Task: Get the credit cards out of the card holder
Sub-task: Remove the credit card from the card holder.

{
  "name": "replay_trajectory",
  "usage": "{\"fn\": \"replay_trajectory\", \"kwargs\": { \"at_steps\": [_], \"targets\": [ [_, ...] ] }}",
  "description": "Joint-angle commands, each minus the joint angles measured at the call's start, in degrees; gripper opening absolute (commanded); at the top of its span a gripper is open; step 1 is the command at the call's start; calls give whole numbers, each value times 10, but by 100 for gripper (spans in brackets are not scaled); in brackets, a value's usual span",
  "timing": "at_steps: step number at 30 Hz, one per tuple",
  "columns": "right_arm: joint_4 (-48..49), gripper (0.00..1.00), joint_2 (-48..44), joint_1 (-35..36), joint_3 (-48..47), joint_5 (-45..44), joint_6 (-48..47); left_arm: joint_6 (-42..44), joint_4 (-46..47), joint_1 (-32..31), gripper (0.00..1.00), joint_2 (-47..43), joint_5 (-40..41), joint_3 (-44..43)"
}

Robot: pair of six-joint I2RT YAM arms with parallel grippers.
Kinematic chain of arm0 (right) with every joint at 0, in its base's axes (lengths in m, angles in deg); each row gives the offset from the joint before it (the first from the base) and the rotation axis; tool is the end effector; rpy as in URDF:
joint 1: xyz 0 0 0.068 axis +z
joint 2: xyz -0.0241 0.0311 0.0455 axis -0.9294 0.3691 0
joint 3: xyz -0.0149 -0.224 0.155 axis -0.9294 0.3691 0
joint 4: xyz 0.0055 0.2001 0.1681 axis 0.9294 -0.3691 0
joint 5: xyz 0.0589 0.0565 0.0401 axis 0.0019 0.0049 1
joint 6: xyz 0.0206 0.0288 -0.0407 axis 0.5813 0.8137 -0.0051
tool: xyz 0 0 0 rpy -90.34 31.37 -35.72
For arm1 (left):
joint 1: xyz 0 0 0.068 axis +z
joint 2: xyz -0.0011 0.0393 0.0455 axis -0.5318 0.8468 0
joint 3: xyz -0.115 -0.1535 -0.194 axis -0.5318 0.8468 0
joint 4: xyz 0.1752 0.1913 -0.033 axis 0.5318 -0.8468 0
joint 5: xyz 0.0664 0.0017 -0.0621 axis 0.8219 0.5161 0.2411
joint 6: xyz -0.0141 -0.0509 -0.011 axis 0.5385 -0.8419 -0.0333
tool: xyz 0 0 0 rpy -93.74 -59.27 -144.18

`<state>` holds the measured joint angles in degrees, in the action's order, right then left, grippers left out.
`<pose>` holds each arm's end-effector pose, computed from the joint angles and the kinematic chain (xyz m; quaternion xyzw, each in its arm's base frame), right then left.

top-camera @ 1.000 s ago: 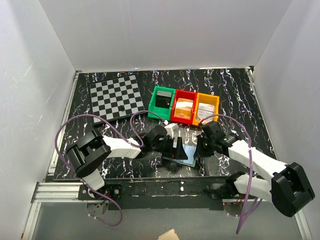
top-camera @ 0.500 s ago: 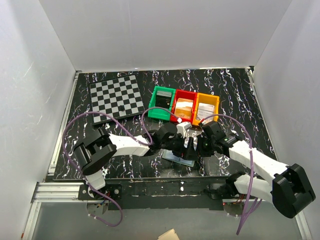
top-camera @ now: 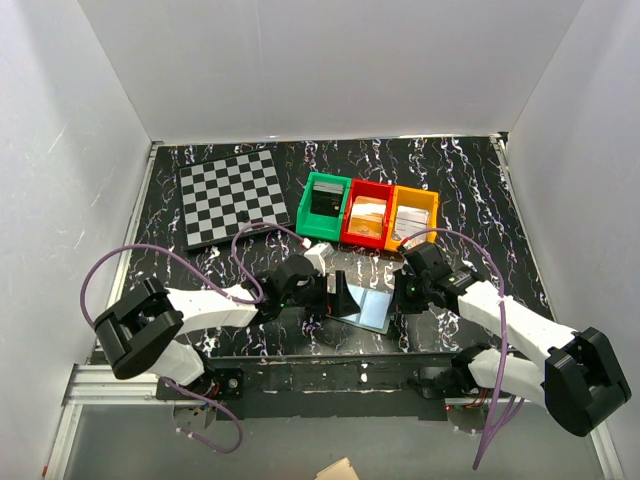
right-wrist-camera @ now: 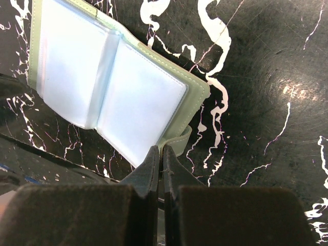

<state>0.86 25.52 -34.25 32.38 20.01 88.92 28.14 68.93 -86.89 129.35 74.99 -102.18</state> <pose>0.1596 0.1126 0.1833 -0.0462 0.9573 0.1931 0.2101 0.1555 -0.2339 0.1701 0.1265 0.8709 -0.4200 0.2219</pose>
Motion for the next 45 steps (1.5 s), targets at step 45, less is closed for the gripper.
{"fn": "replay_trajectory", "kwargs": {
  "at_steps": [45],
  "targets": [
    [77,1,-28,5,58,64,36,-176,117,-46,92,-1,10,93]
  ]
}}
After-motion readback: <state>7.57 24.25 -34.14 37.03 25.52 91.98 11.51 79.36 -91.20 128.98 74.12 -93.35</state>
